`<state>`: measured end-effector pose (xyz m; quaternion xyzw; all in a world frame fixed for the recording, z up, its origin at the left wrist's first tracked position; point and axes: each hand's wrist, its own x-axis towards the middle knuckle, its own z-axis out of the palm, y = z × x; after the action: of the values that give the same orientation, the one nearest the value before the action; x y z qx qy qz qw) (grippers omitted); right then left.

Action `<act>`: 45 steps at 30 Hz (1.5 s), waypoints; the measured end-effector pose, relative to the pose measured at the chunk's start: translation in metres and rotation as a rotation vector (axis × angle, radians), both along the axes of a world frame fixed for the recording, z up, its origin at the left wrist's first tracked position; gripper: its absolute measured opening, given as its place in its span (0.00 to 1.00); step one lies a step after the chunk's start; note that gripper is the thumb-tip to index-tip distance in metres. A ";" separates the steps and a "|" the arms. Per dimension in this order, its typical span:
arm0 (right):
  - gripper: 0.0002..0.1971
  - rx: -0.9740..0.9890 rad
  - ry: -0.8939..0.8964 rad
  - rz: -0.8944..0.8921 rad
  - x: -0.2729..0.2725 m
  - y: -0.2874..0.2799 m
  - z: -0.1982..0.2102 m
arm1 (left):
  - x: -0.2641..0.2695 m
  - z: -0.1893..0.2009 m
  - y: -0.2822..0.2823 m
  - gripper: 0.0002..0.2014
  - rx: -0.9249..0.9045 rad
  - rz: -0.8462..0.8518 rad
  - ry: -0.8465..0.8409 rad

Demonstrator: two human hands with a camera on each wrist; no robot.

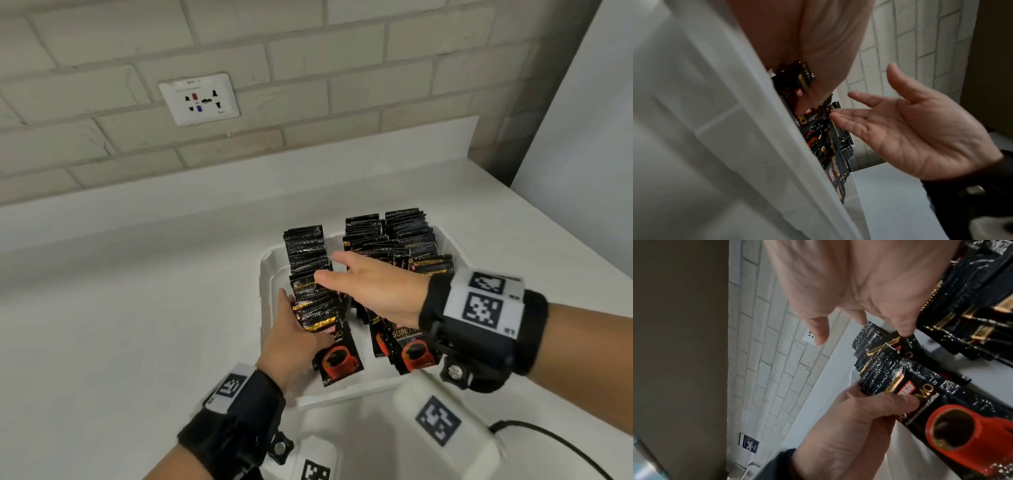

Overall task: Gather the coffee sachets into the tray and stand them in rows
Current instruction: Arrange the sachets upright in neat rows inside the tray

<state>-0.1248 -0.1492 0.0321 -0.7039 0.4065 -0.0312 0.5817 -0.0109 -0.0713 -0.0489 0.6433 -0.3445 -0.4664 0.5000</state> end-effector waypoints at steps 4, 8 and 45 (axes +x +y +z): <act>0.36 0.022 -0.027 -0.069 0.006 -0.001 -0.008 | 0.000 -0.001 -0.001 0.32 0.018 -0.031 -0.033; 0.34 0.005 -0.018 -0.096 0.008 0.000 -0.014 | 0.001 -0.003 -0.002 0.37 0.003 -0.064 -0.054; 0.39 0.315 -0.358 -0.521 0.046 0.004 -0.076 | 0.005 0.006 -0.015 0.37 -0.090 -0.017 0.269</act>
<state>-0.0789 -0.1452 -0.0438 -0.4617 0.4640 -0.2383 0.7175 -0.0060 -0.0864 -0.0428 0.5490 -0.3002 -0.5366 0.5661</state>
